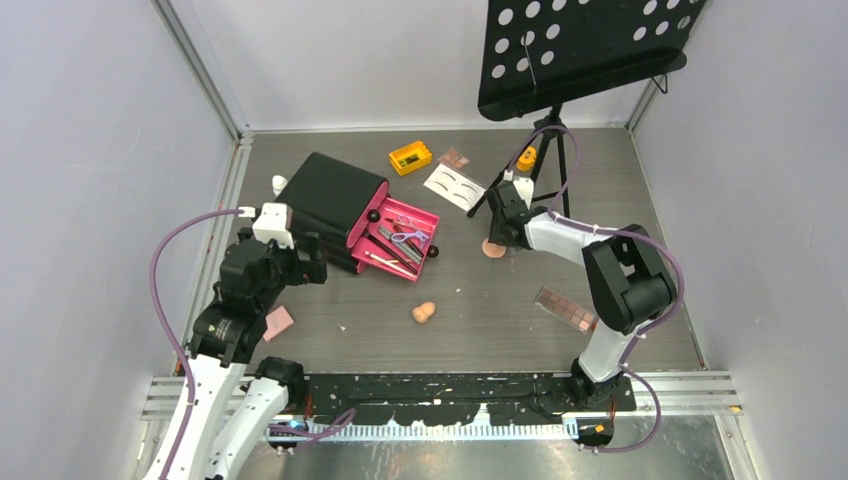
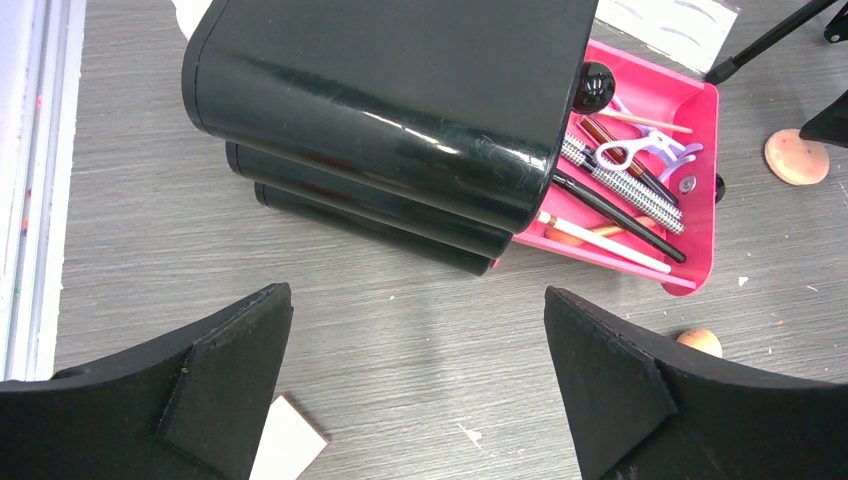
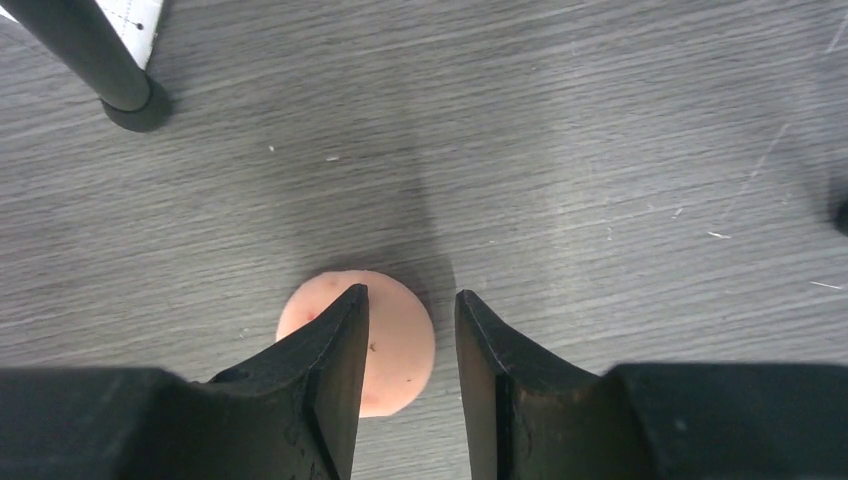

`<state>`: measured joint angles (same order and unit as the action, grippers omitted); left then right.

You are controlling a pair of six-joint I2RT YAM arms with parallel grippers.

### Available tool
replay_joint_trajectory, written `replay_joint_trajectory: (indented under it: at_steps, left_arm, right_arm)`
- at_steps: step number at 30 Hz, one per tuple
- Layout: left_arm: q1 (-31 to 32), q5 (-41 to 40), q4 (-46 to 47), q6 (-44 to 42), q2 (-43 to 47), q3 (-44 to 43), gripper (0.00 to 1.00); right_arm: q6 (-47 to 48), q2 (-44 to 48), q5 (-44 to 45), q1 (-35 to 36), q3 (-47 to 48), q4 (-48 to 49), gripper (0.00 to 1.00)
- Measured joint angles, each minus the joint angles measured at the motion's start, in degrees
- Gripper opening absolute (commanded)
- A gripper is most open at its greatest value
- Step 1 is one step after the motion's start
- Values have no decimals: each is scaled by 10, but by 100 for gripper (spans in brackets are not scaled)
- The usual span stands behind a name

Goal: Organize the makeup
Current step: Pick up the makeup tool from the center of the board.

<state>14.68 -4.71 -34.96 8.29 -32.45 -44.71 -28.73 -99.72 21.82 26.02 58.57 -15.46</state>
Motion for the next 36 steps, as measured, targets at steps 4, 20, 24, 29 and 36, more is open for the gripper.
replay_joint_trajectory:
  at_steps: [4,20,24,29,36]
  left_arm:
    - [0,0,0,0,0,0,100]
    - [0,3,0,0,0,0,100]
    - [0,5,0,0,0,0,100]
    - [0,5,0,0,0,0,100]
    - [0,5,0,0,0,0,100]
  right_arm:
    - [-10,-3,-17,0,-1,14,46]
    - [-31,-9,-49,-3,-12,26,0]
    - [-24,6,-50,-3,-20,19,0]
    - [1,49,-54,11,-25,11,0]
    - [21,86,-66,74,54,1,0]
